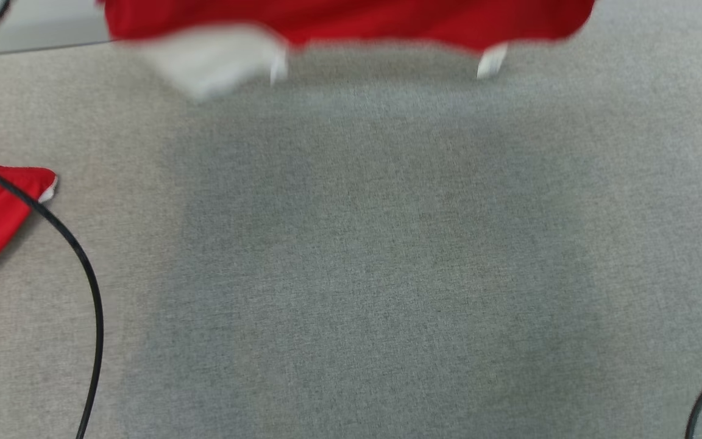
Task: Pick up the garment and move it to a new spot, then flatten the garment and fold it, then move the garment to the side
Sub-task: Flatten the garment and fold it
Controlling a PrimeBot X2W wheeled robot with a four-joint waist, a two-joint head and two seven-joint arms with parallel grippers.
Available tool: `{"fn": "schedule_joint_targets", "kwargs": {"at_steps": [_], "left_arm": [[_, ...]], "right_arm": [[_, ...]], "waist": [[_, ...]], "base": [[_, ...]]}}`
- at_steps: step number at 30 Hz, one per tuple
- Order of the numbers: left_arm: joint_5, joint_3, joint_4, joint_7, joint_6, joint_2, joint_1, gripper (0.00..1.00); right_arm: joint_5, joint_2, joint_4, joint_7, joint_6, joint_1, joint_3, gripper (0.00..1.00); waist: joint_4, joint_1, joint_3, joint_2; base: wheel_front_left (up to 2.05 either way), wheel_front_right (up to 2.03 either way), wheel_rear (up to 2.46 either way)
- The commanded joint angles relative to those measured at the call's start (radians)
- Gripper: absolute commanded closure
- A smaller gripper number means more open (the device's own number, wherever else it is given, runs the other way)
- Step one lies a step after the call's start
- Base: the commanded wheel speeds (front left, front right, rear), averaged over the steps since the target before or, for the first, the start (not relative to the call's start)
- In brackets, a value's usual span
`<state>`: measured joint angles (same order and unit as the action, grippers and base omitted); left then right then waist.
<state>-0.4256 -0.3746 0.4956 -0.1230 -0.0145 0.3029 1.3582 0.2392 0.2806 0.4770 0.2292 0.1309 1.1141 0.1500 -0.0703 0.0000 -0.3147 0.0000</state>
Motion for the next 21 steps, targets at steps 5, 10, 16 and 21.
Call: {"fn": "schedule_joint_targets", "kwargs": {"at_steps": [5, 10, 16, 21], "left_arm": [[-0.025, 0.048, 0.221, -0.095, -0.007, -0.034, 0.156, 1.00], [-0.026, 0.027, 0.373, -0.123, -0.054, -0.070, 0.168, 1.00], [-0.052, 0.010, 0.481, -0.136, -0.089, -0.121, 0.084, 1.00], [-0.055, 0.035, 0.405, -0.141, -0.091, -0.139, -0.085, 1.00]], "right_arm": [[0.025, -0.057, 0.222, 0.036, 0.000, 0.204, -0.010, 1.00], [0.024, -0.075, 0.388, 0.037, 0.000, 0.273, 0.051, 1.00], [0.072, -0.060, 0.441, 0.037, 0.000, 0.215, 0.115, 1.00], [0.161, -0.017, 0.356, 0.038, 0.000, 0.073, 0.147, 1.00]], "waist": [[-0.007, 0.0000, -0.080, 0.0000], [0.015, 0.0000, -0.135, 0.0000], [0.045, 0.0000, -0.167, 0.0000], [0.069, 0.0000, -0.158, 0.0000]], "base": [[0.00, 0.00, 0.00], [0.00, 0.00, 0.00], [0.00, 0.00, 0.00], [0.00, 0.00, 0.00]]}}
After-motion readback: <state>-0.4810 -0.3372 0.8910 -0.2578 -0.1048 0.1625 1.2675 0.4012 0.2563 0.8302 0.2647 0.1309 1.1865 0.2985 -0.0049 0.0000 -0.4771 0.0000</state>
